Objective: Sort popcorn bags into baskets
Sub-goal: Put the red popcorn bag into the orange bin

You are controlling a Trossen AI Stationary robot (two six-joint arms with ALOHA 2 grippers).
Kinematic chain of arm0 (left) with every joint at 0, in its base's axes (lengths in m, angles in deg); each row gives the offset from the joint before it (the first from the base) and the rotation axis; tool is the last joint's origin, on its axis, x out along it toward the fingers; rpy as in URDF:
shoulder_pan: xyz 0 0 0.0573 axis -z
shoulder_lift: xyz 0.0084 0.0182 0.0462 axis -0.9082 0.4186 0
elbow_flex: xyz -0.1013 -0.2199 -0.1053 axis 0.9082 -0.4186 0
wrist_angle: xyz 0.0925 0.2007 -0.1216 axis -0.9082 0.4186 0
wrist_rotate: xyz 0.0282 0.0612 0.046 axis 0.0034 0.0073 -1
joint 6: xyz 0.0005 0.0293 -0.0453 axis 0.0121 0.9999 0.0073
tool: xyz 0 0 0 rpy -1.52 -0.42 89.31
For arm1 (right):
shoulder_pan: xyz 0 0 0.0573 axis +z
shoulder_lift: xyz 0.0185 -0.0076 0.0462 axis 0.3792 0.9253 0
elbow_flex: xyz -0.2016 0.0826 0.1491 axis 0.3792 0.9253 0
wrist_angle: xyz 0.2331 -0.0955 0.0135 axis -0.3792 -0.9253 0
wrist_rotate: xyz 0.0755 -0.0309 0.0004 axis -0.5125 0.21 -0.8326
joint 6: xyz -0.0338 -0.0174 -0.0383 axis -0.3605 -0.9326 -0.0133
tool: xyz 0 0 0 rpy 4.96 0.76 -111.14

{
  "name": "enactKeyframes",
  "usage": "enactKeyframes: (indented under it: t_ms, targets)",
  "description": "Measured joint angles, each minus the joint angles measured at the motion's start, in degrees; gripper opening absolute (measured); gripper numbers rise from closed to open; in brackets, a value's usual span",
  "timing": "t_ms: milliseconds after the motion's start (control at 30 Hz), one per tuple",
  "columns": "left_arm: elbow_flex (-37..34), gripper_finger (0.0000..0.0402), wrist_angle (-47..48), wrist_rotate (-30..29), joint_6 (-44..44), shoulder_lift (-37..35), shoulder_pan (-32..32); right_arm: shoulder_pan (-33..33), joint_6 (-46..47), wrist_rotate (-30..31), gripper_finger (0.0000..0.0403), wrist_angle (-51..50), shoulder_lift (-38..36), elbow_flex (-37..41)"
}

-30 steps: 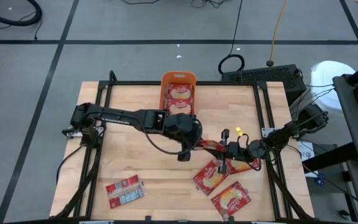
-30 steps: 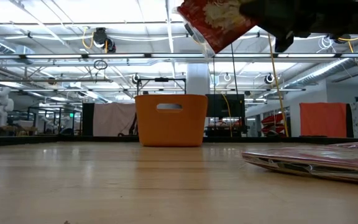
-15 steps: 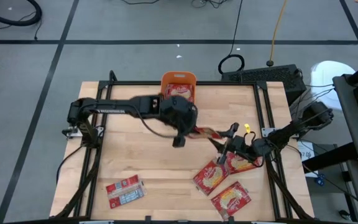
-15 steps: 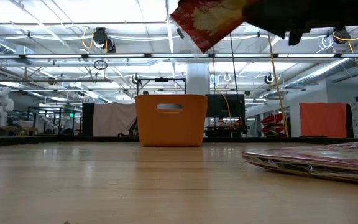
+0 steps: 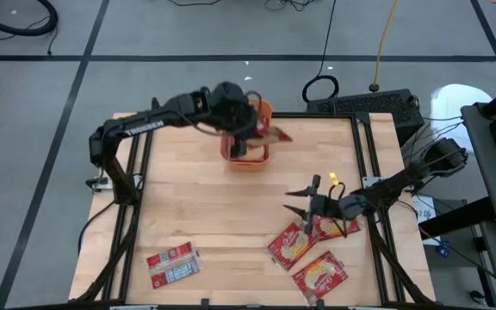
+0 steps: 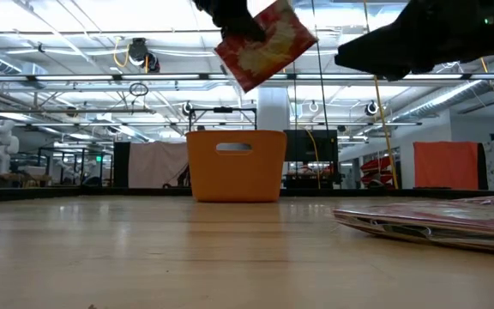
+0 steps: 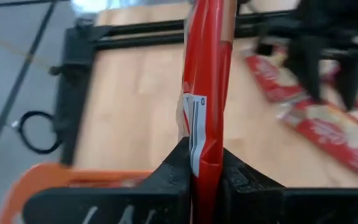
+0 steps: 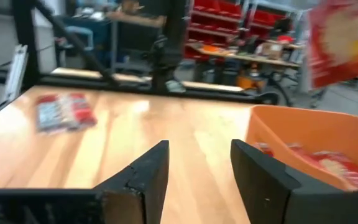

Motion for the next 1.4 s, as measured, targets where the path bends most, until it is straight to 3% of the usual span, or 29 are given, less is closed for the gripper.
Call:
enactKeyframes:
  t_ms: [300,633,1033,1400]
  targets:
    - [10.77,0.0024,8.81,-0.27,6.62,1.24,-8.05,-0.09,-2.43,-1.70,0.0151,-0.24,1.25,0.00]
    - [29.06,0.0022,23.14,-0.72,11.45,11.98,-14.88,-0.09,-3.48,-1.70,0.0150,-0.56,1.25,0.00]
    - [30.61,0.0022,30.44,-3.99,17.86,21.98,-14.78,-0.09,-2.78,-1.70,0.0150,-0.73,1.25,0.00]
    - [30.57,0.0022,31.67,-6.82,19.02,24.91,-14.56,-0.09,0.96,-1.68,0.0150,-1.05,1.27,1.38]
